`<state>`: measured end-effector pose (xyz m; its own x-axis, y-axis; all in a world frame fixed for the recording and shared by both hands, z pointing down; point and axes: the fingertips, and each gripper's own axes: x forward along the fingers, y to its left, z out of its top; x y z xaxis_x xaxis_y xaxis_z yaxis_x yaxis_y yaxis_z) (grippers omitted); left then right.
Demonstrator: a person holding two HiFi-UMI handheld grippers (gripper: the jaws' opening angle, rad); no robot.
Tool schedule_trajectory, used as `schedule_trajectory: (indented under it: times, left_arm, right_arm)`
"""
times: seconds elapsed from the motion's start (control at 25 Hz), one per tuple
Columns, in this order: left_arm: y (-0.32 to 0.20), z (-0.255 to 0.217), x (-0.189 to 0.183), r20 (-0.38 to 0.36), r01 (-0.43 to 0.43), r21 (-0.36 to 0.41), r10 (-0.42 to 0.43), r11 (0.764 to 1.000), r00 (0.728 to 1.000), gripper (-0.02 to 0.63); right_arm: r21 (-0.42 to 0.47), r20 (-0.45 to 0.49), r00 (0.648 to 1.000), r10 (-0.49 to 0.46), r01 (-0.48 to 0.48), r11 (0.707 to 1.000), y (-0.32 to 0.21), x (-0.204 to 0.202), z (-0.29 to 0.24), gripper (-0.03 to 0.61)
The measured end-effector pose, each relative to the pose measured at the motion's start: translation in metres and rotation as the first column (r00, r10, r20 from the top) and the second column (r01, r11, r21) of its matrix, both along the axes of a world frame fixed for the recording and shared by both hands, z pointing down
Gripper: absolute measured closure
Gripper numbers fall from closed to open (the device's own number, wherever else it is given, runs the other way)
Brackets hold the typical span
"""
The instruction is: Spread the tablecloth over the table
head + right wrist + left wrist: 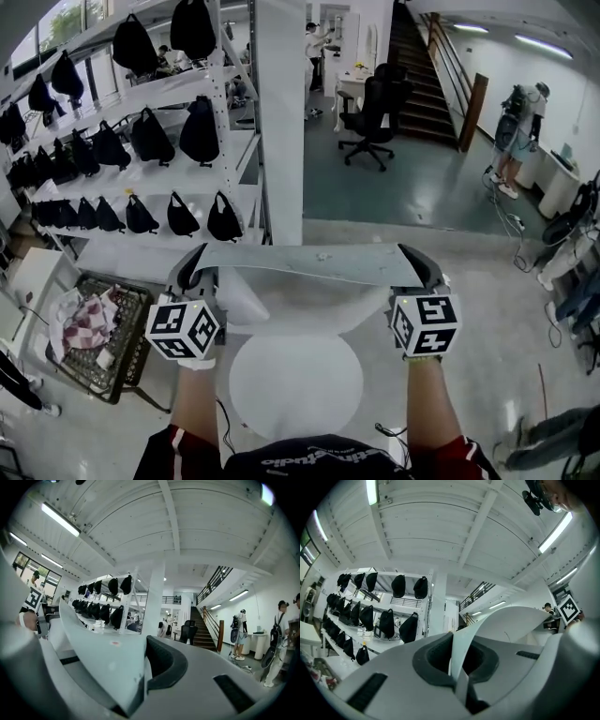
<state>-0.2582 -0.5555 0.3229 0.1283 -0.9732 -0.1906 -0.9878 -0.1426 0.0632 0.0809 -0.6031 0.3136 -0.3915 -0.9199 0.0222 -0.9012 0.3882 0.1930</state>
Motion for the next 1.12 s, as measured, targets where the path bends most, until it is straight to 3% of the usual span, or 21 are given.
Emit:
schedule_trajectory:
  times: [0.16, 0.64, 1.12]
  left_arm:
    - [-0.006, 0.007, 0.001, 0.035, 0.008, 0.000, -0.008, 1.000, 0.999, 0.595]
    - [0.000, 0.095, -0.010, 0.031, 0.024, -0.177, -0.019, 0.984, 0.999, 0.595]
    - [0.021, 0.127, -0.001, 0.018, -0.015, -0.249, 0.020, 0.968, 1.000, 0.595]
  right_arm:
    - [-0.015, -0.010, 1.000, -0.002, 0.002, 1.000, -0.009, 0.002, 0.010, 0.551]
    - [-0.257, -0.042, 0.998, -0.047, 0.035, 0.966, -0.017, -0.012, 0.121, 0.551]
    - [-0.343, -0.050, 0.998, -0.043, 0.023, 0.939, 0.004, -0.003, 0.160, 0.551]
